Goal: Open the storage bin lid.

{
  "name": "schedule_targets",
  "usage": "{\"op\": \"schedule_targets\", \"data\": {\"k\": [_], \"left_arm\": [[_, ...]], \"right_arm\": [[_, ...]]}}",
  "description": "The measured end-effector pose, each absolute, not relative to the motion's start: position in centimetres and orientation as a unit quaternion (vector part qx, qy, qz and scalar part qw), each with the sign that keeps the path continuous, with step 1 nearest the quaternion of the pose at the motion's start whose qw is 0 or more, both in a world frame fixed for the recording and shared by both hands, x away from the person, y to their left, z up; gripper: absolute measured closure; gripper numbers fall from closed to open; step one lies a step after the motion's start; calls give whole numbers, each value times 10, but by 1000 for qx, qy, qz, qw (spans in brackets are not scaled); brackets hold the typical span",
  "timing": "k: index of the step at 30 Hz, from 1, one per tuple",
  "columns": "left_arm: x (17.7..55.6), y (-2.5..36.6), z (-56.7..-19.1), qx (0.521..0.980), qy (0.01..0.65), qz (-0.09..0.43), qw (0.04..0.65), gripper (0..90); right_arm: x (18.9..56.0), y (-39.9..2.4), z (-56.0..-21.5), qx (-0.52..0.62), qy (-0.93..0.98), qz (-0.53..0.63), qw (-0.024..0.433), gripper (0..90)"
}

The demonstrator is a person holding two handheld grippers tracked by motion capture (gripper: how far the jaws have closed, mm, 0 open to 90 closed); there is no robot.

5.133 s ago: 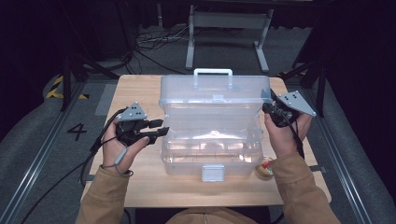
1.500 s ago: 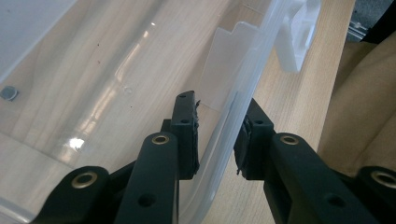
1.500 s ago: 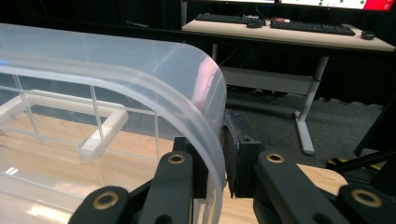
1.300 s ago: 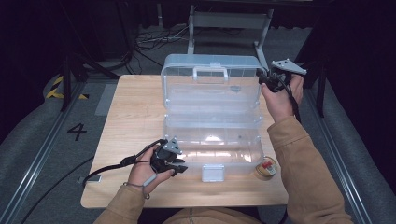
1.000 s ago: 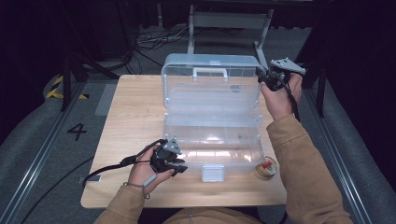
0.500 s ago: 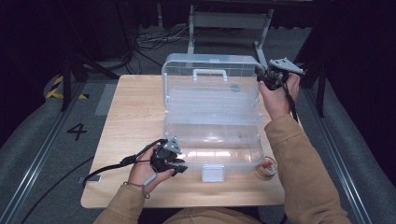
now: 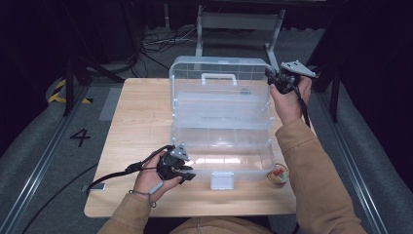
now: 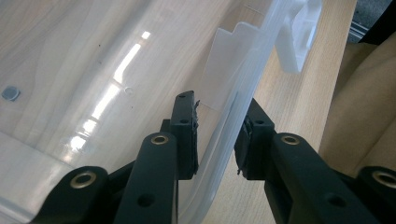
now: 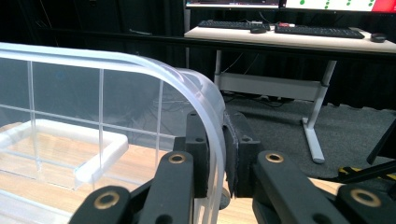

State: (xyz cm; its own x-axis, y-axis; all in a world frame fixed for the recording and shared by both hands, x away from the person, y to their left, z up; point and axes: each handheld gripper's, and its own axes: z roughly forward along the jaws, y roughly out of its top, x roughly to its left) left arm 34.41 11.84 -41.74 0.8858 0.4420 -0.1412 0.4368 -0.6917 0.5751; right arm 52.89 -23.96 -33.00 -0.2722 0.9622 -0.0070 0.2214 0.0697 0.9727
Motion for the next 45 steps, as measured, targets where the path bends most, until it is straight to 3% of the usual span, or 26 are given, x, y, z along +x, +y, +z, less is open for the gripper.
{"op": "schedule_targets", "data": {"k": [45], "left_arm": [[343,119,-418,917,242,12,318,703]], "right_arm": [[571,-251,-352,462,653,504,326,797]]}}
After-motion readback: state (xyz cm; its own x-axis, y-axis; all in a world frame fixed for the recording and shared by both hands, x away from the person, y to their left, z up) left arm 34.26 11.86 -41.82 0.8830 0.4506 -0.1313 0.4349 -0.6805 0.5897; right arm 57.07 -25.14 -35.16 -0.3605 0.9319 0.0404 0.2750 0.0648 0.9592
